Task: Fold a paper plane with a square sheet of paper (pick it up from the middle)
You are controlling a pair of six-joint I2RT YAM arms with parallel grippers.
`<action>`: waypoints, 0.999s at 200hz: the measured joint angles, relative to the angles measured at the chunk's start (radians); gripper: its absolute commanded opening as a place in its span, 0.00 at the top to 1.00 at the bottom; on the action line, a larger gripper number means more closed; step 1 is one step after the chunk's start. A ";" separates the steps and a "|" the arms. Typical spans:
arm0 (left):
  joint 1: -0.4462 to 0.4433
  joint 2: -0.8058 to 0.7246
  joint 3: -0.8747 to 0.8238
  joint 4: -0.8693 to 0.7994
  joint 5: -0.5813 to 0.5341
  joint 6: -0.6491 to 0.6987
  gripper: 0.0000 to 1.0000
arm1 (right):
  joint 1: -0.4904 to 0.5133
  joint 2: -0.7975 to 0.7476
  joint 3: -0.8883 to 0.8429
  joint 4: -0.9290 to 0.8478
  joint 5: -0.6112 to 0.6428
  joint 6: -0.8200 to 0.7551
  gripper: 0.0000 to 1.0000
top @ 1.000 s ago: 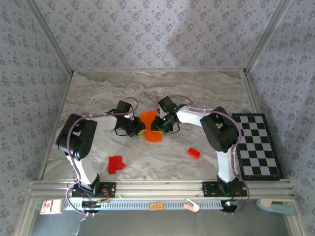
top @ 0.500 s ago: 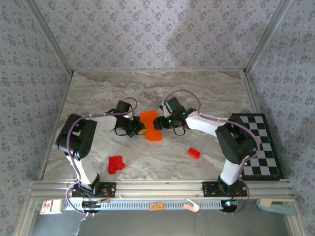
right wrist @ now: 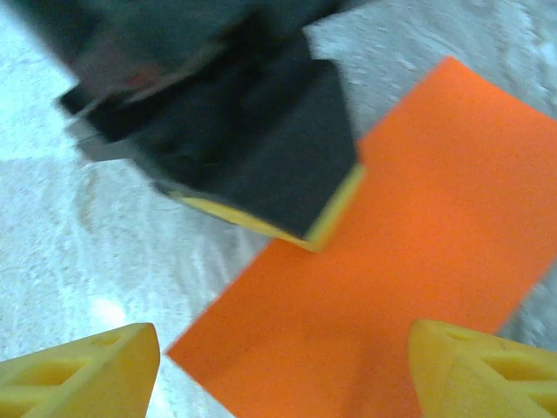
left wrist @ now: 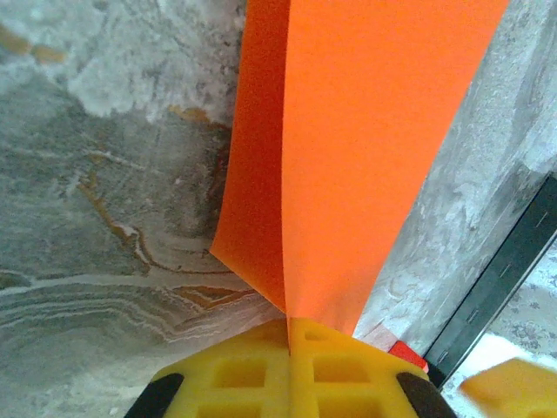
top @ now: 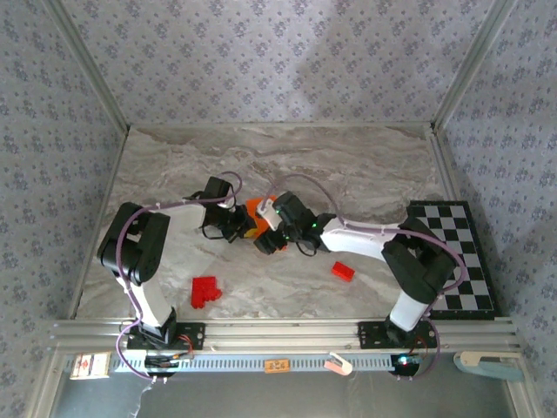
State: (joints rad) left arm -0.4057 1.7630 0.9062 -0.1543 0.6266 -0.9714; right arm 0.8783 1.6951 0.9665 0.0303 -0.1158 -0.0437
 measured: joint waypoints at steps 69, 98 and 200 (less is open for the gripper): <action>0.000 0.000 0.002 -0.005 0.005 0.000 1.00 | 0.049 0.067 -0.079 0.120 0.094 -0.093 0.27; 0.000 0.000 0.002 -0.008 0.005 0.000 1.00 | 0.016 0.066 -0.133 0.164 0.102 -0.097 0.34; 0.000 0.000 0.002 -0.011 0.005 0.001 1.00 | 0.013 0.023 -0.139 0.211 0.073 -0.107 0.57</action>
State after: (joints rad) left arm -0.4057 1.7630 0.9085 -0.1650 0.6319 -0.9707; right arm 0.8909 1.7180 0.8272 0.2409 -0.0425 -0.1509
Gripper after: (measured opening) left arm 0.050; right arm 0.467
